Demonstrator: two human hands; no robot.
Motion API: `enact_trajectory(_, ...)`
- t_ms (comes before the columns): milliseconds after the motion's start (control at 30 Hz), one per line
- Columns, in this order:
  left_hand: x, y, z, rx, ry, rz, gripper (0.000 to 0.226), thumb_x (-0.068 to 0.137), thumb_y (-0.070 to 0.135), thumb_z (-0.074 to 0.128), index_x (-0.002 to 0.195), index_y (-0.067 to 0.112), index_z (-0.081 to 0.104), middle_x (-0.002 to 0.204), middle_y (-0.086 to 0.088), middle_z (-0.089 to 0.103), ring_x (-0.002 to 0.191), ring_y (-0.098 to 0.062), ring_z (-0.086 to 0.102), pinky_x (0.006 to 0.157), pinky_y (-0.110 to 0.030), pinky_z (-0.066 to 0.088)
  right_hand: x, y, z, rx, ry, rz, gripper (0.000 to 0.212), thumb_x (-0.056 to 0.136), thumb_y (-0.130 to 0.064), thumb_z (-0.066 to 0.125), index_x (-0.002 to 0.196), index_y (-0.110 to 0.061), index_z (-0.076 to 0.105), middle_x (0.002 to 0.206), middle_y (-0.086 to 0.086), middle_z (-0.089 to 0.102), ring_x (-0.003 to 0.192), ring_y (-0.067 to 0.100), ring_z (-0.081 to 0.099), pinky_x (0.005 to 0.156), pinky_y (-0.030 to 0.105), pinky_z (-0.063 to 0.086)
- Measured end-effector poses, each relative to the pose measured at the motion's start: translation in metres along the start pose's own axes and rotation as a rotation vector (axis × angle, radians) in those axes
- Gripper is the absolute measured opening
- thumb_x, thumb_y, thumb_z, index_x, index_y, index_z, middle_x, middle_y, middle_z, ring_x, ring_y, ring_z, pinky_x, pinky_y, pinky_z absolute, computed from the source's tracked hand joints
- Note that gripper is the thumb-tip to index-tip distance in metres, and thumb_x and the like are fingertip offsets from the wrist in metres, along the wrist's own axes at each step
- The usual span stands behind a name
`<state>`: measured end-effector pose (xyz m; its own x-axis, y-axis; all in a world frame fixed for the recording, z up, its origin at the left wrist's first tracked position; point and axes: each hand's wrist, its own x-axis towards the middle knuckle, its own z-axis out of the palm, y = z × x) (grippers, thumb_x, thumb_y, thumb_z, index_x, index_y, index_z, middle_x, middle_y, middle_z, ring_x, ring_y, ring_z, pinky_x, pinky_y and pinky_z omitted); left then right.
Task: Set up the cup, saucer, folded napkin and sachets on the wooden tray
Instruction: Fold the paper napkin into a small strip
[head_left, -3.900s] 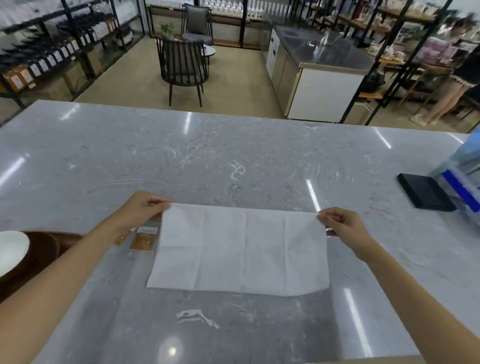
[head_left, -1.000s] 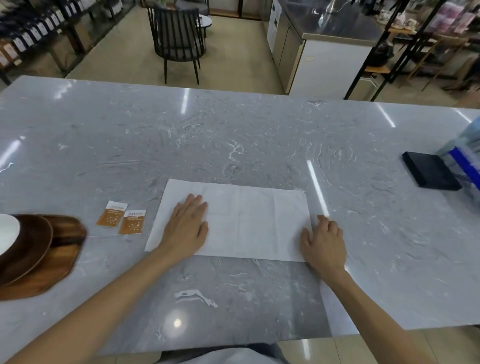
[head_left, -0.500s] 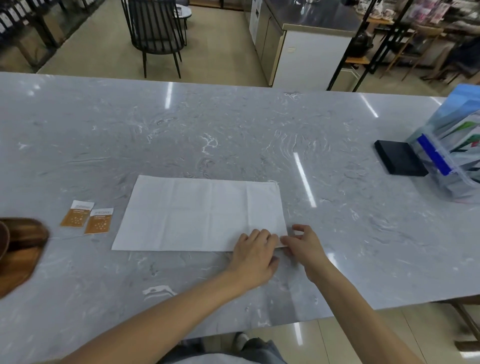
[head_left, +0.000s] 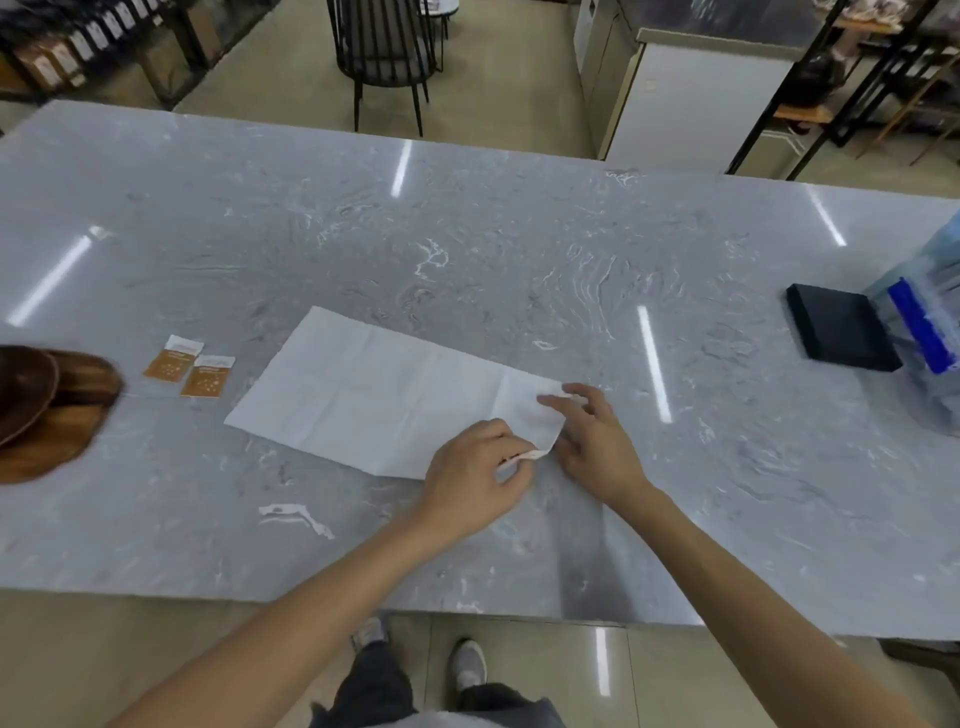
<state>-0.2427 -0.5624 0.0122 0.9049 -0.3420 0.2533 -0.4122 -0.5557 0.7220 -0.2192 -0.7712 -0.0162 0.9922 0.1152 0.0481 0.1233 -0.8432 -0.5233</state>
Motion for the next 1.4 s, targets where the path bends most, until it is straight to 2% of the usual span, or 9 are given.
enact_trajectory(133,-0.023,0.003,-0.03,-0.149,0.085,-0.02,0.019,0.084,0.011,0.07,0.098,0.016,0.081,0.083,0.0,0.068,0.071,-0.017,0.063,0.06,-0.038,0.053,0.013,0.005,-0.017,-0.007,0.096,-0.186,0.024,0.083,0.002,0.08,0.103,-0.012,0.08,0.128,0.014,0.067,0.104,0.04,0.062,0.087,0.046,0.055)
enact_trajectory(300,-0.061,0.007,-0.084,-0.268,0.162,-0.108,0.02,0.083,0.001,0.07,0.096,0.012,0.082,0.085,0.002,0.07,0.076,-0.009,0.065,0.064,-0.021,0.05,0.004,-0.01,-0.05,0.031,0.166,-0.441,0.015,0.088,-0.024,0.075,0.099,-0.016,0.08,0.102,-0.007,0.075,0.105,0.028,0.059,0.091,0.023,0.044)
enact_trajectory(400,-0.093,0.01,-0.114,-0.302,0.193,-0.121,0.021,0.083,-0.005,0.069,0.094,0.01,0.08,0.085,-0.001,0.07,0.077,-0.009,0.066,0.066,-0.02,0.048,-0.018,-0.027,-0.063,0.127,0.084,-0.531,0.019,0.086,-0.032,0.073,0.099,-0.02,0.08,0.101,-0.018,0.071,0.108,0.021,0.06,0.091,0.025,0.049)
enact_trajectory(533,-0.135,0.015,-0.132,-0.341,0.217,-0.133,0.014,0.084,-0.002,0.069,0.092,0.001,0.079,0.089,-0.009,0.073,0.08,-0.027,0.068,0.067,-0.041,0.054,-0.048,-0.048,-0.073,0.318,-0.072,-0.607,0.01,0.086,-0.022,0.077,0.096,-0.021,0.078,0.107,-0.014,0.076,0.108,0.014,0.067,0.093,0.028,0.053)
enact_trajectory(667,-0.156,0.018,-0.143,-0.437,0.322,-0.093,0.013,0.085,0.01,0.068,0.091,0.002,0.076,0.083,0.0,0.071,0.077,-0.018,0.063,0.069,-0.022,0.048,-0.057,-0.07,-0.077,0.473,-0.121,-0.63,0.006,0.092,-0.024,0.073,0.097,-0.022,0.077,0.094,-0.011,0.075,0.09,0.018,0.072,0.081,0.028,0.055)
enact_trajectory(933,-0.132,-0.024,-0.157,-0.518,0.515,-0.367,0.012,0.087,0.02,0.073,0.093,0.01,0.075,0.09,-0.005,0.077,0.082,-0.015,0.072,0.07,-0.023,0.059,-0.01,-0.108,-0.041,0.772,-0.065,-0.333,0.023,0.093,-0.018,0.076,0.093,-0.041,0.075,0.099,-0.013,0.077,0.09,0.007,0.072,0.072,0.018,0.056)
enact_trajectory(1100,-0.093,-0.078,-0.154,-0.549,0.563,-0.559,0.007,0.093,0.019,0.071,0.091,0.018,0.078,0.09,0.0,0.08,0.081,-0.012,0.075,0.066,-0.022,0.059,0.047,-0.11,-0.002,0.784,-0.081,-0.167,0.005,0.095,-0.028,0.073,0.099,-0.027,0.075,0.091,-0.008,0.079,0.086,0.006,0.073,0.071,0.021,0.053)
enact_trajectory(1300,-0.067,-0.131,-0.142,-0.421,0.519,-0.717,0.012,0.093,0.017,0.071,0.092,0.006,0.074,0.096,-0.019,0.077,0.079,-0.027,0.069,0.082,-0.051,0.058,0.091,-0.102,0.054,0.626,-0.052,-0.012,0.022,0.097,-0.025,0.07,0.115,-0.013,0.07,0.083,-0.005,0.07,0.078,0.014,0.067,0.069,0.024,0.052)
enact_trajectory(1400,-0.06,-0.147,-0.138,-0.315,0.521,-0.787,0.015,0.093,0.019,0.071,0.095,0.004,0.075,0.095,-0.015,0.078,0.088,-0.035,0.073,0.085,-0.048,0.059,0.108,-0.098,0.074,0.549,-0.084,0.038,0.027,0.098,-0.025,0.067,0.121,-0.012,0.068,0.082,-0.007,0.068,0.076,0.007,0.065,0.072,0.022,0.054)
